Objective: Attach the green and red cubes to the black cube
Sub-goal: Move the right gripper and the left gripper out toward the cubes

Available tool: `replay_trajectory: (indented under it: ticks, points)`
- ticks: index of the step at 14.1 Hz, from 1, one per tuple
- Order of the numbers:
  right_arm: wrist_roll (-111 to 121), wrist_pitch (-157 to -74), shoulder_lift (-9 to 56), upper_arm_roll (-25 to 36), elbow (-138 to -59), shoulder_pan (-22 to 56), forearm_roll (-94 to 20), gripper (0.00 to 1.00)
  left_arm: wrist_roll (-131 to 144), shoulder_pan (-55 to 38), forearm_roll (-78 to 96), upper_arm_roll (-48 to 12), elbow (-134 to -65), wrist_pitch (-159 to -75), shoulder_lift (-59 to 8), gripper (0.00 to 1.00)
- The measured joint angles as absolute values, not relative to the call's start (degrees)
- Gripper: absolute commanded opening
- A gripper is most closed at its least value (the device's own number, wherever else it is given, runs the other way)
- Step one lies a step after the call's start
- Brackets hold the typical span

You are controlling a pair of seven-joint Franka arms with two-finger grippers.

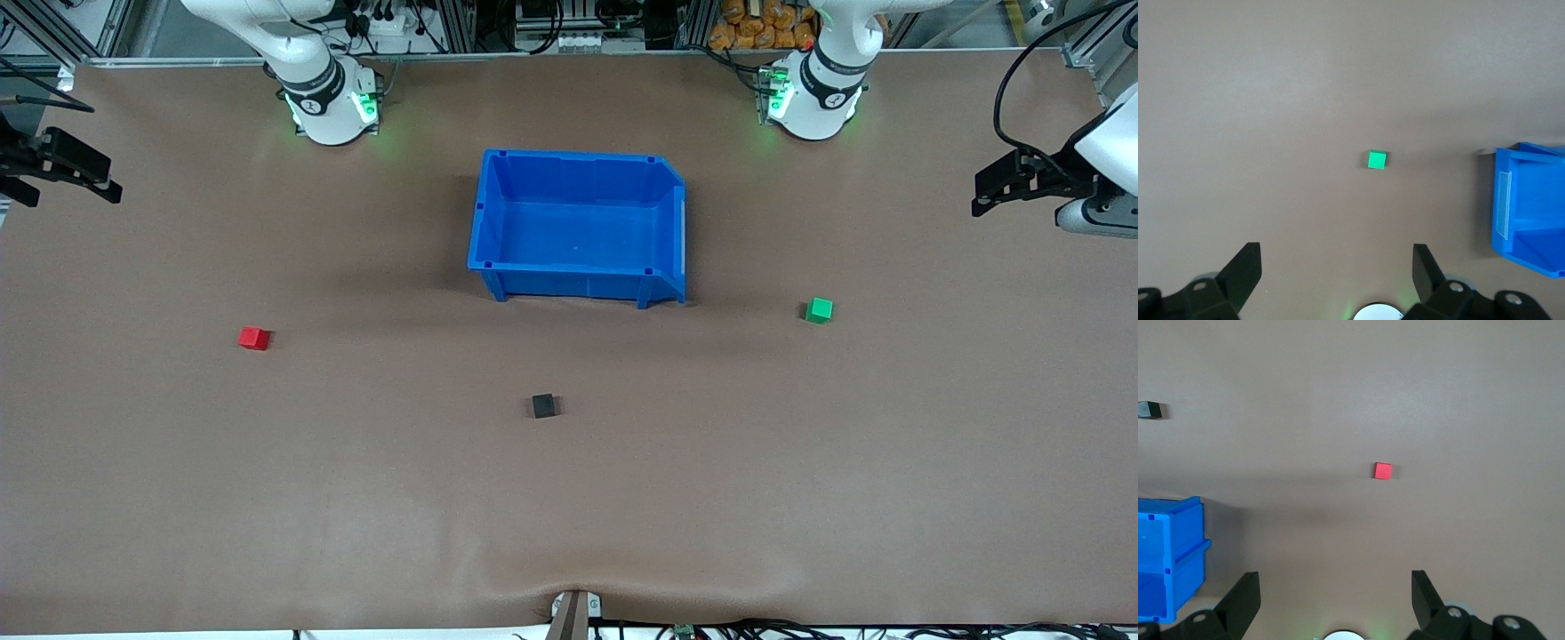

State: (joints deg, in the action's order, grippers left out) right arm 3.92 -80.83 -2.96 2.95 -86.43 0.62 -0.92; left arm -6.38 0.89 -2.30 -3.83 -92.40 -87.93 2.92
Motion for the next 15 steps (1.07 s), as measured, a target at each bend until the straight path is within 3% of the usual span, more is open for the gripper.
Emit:
replay_trajectory:
  ticks: [15]
  points:
    - [3.91,-80.77,-2.92,2.97,-86.48,0.61,-0.92,1.00,-4.30,0.80,-2.30,-4.62,-93.01,-84.20,-0.22,1.00]
